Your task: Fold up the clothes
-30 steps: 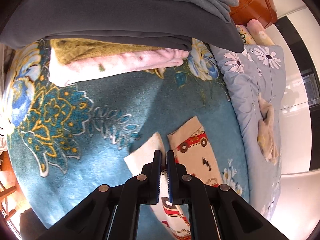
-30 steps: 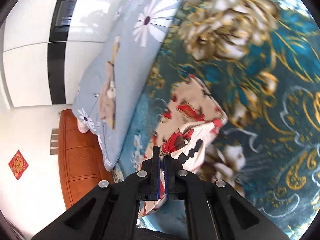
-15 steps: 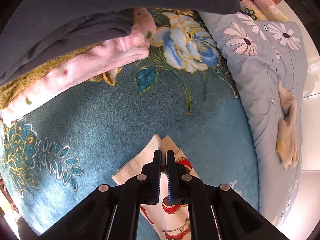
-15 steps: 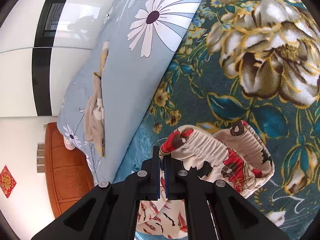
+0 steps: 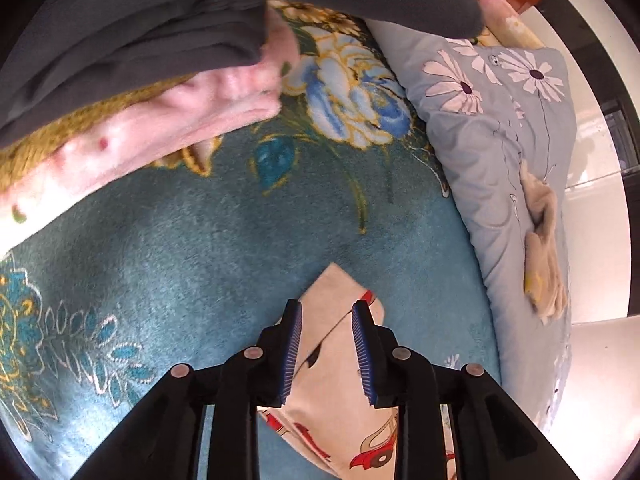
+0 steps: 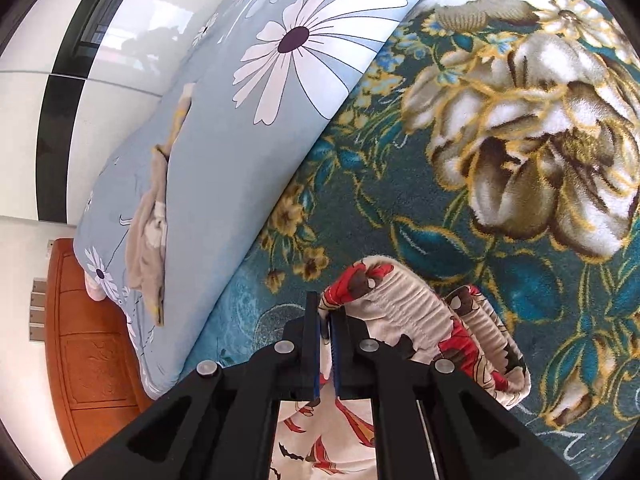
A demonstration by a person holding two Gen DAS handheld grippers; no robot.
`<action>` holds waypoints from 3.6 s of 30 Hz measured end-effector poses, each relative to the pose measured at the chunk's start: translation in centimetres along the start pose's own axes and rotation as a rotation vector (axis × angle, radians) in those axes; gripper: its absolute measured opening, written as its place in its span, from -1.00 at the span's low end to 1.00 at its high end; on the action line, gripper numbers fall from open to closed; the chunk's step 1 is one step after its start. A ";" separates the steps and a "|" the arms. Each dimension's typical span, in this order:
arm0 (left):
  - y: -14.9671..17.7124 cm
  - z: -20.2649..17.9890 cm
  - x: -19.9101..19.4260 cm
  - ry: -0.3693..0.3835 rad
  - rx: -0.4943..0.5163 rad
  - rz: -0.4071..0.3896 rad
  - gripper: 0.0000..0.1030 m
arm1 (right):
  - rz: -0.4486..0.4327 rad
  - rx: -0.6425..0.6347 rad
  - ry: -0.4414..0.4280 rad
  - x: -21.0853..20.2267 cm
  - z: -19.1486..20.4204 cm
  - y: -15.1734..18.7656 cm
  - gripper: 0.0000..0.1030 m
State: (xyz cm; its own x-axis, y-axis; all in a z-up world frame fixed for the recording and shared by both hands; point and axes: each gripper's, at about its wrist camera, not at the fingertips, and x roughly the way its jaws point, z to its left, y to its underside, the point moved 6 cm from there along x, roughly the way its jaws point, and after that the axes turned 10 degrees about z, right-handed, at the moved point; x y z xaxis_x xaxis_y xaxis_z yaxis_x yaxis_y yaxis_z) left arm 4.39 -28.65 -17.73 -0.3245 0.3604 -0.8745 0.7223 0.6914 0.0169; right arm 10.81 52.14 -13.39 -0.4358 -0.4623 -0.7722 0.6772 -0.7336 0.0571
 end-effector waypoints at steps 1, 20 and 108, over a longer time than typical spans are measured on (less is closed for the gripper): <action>0.6 0.9 0.2 -0.002 -0.016 0.010 -0.39 | 0.002 -0.002 0.003 0.0 0.0 0.0 -0.89; 4.2 4.5 3.6 0.086 -0.261 -0.003 -0.56 | -0.016 -0.060 0.053 -7.3 -8.2 7.8 0.08; 42.5 -17.4 8.8 -0.011 0.748 0.340 -0.80 | 0.055 0.120 -0.097 -3.4 -12.2 7.6 -0.81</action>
State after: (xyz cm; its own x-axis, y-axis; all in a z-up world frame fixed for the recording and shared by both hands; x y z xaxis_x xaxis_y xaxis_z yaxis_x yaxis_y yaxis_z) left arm 21.63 14.82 -16.26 -0.0112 0.4662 -0.8846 0.9975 -0.0563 -0.0423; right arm 24.73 54.20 -18.06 -0.4596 -0.5450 -0.7012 0.6282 -0.7576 0.1770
